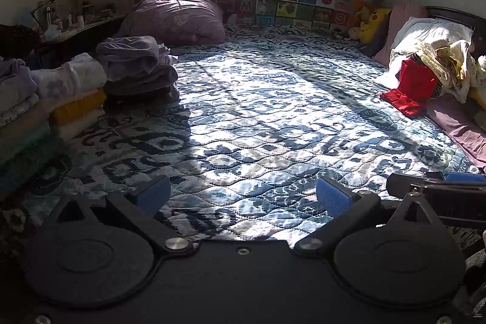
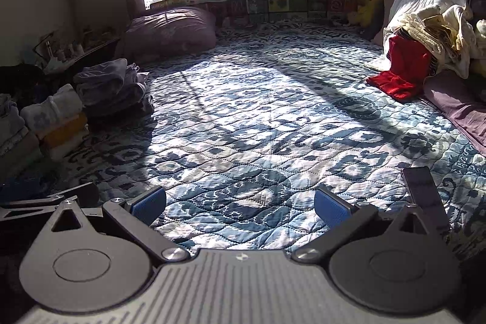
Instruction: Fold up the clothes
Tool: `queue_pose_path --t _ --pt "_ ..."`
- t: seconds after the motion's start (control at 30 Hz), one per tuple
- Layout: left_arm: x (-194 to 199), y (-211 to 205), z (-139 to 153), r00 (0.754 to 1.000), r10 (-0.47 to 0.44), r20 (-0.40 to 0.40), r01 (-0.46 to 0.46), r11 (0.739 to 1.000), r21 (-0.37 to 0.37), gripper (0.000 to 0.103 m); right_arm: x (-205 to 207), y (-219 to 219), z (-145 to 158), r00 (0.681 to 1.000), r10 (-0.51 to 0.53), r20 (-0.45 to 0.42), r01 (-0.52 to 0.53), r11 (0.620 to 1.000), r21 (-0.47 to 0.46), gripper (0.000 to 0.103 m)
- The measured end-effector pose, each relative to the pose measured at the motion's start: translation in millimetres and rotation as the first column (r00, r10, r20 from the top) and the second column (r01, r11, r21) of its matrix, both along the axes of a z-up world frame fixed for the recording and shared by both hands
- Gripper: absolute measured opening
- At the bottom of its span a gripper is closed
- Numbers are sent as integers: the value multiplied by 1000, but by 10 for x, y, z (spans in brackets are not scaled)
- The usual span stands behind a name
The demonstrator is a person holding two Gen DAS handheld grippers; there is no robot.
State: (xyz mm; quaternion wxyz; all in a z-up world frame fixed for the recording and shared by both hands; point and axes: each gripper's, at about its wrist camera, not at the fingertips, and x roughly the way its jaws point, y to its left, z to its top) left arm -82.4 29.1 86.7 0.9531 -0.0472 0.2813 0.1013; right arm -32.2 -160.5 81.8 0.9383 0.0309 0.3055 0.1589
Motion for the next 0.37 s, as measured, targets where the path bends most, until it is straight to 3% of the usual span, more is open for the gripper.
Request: queue_pose_path --t 0.37 --pt "161 -145 -71 999 -31 -8 31 999 9 103 156 -156 -51 999 -44 -28 44 999 3 103"
